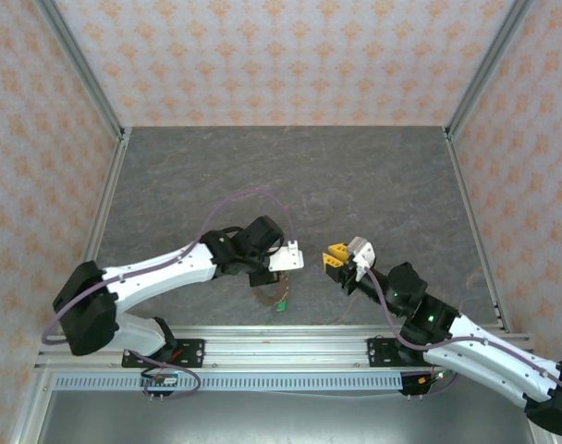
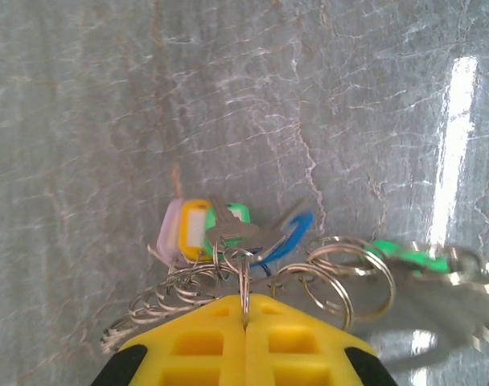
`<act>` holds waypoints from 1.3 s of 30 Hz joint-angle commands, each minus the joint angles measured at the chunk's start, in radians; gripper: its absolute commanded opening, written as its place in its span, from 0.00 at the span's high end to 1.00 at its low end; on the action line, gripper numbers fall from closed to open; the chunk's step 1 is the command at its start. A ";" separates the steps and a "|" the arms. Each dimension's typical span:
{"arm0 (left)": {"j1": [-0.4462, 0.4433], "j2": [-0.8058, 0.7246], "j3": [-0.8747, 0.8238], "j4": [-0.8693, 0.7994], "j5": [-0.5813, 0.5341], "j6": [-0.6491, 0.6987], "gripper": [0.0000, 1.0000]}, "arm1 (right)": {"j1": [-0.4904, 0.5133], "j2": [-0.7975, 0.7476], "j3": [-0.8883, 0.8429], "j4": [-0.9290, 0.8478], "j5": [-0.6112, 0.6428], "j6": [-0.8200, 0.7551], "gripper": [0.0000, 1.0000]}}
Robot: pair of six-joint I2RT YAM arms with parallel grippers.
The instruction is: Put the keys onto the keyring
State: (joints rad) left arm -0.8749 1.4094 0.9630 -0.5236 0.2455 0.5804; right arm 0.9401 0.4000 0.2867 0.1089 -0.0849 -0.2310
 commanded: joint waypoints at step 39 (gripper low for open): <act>-0.053 -0.030 -0.198 0.476 0.062 -0.325 0.87 | 0.005 -0.052 -0.024 -0.108 0.159 0.157 0.75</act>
State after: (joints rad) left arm -0.9230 1.4452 0.8028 -0.1177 0.3481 0.2760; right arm 0.9401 0.3614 0.2584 0.0048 0.0395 -0.0925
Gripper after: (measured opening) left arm 0.124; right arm 0.249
